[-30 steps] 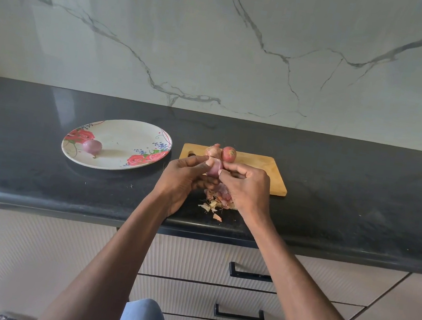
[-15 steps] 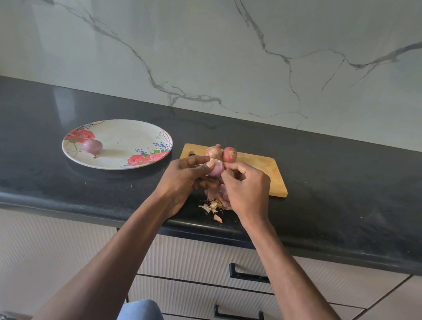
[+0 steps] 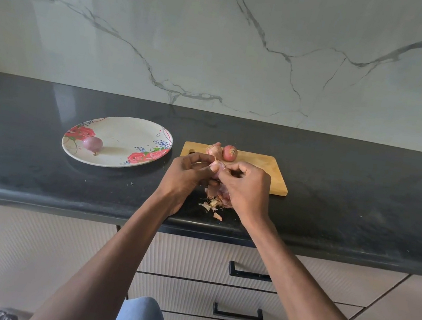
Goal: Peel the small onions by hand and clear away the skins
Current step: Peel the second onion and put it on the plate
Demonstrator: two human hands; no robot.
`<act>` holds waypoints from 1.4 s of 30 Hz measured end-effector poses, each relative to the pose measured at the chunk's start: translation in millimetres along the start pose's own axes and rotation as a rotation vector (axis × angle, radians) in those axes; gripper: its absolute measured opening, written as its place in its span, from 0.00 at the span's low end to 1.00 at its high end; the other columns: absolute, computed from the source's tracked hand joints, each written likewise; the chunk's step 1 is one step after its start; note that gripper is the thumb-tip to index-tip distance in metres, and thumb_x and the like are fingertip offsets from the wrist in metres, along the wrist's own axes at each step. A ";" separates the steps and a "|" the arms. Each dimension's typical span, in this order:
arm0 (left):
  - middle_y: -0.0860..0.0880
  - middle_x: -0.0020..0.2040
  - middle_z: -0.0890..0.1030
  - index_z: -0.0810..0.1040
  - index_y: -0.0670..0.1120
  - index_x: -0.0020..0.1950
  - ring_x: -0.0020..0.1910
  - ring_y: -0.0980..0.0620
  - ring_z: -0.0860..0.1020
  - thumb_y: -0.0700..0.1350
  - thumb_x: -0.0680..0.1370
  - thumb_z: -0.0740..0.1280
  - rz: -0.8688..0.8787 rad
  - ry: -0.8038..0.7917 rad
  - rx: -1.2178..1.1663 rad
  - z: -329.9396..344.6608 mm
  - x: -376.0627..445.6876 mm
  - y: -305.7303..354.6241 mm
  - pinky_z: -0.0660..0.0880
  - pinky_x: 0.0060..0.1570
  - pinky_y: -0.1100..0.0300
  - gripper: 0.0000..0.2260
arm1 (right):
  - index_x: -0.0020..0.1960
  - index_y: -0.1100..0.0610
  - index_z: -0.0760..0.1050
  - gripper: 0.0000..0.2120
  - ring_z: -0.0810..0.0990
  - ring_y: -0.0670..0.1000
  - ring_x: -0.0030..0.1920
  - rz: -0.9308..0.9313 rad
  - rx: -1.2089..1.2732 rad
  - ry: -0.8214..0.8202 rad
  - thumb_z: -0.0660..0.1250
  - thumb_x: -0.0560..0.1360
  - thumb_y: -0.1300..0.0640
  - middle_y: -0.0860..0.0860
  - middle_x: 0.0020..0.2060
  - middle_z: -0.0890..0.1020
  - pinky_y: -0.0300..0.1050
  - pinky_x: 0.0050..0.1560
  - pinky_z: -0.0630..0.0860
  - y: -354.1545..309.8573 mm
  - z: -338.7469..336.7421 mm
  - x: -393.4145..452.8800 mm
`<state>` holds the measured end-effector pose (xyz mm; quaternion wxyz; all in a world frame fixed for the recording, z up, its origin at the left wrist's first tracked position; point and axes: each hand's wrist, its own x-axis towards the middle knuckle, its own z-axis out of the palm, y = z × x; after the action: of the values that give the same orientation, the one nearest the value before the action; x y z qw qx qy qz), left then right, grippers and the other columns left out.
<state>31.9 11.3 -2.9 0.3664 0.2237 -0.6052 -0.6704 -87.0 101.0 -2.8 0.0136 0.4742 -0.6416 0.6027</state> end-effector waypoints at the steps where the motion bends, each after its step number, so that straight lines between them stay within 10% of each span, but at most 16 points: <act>1: 0.37 0.52 0.85 0.80 0.36 0.59 0.49 0.38 0.83 0.41 0.77 0.73 0.004 -0.003 0.007 0.0 0.2 -0.5 0.79 0.58 0.39 0.13 | 0.40 0.60 0.85 0.07 0.81 0.43 0.32 0.006 -0.004 0.004 0.77 0.74 0.56 0.48 0.33 0.85 0.35 0.31 0.74 -0.4 0.2 -0.5; 6: 0.39 0.50 0.85 0.81 0.37 0.58 0.46 0.43 0.83 0.42 0.76 0.74 0.006 -0.014 -0.034 1.3 -3.3 2.1 0.80 0.56 0.45 0.14 | 0.41 0.62 0.83 0.06 0.79 0.38 0.27 0.055 0.064 -0.017 0.76 0.74 0.60 0.48 0.31 0.82 0.30 0.24 0.71 -4.0 -3.6 0.4; 17: 0.37 0.53 0.85 0.80 0.39 0.59 0.50 0.40 0.83 0.40 0.69 0.76 -0.039 -0.002 -0.134 2.0 -5.7 6.8 0.77 0.62 0.37 0.20 | 0.51 0.58 0.87 0.09 0.85 0.43 0.43 0.072 0.024 -0.025 0.76 0.74 0.54 0.47 0.41 0.87 0.35 0.43 0.79 2.0 -6.1 6.3; 36: 0.39 0.51 0.85 0.84 0.41 0.56 0.48 0.44 0.84 0.43 0.71 0.75 -0.023 0.000 -0.093 0.0 -2.9 3.5 0.81 0.53 0.49 0.15 | 0.41 0.59 0.83 0.07 0.82 0.45 0.27 -0.008 -0.067 0.000 0.75 0.76 0.57 0.51 0.30 0.83 0.38 0.22 0.76 -3.1 0.4 -4.1; 42: 0.38 0.48 0.85 0.77 0.35 0.61 0.37 0.46 0.84 0.41 0.82 0.65 -0.100 0.014 -0.176 3.0 0.7 5.2 0.81 0.37 0.59 0.12 | 0.43 0.59 0.85 0.00 0.84 0.46 0.38 0.074 -0.013 0.056 0.76 0.72 0.62 0.47 0.35 0.85 0.46 0.40 0.82 0.2 -3.7 4.1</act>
<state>30.4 12.7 2.8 0.3550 0.2252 -0.5294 -0.7369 -91.4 101.4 0.4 0.0122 0.4331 -0.6620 0.6116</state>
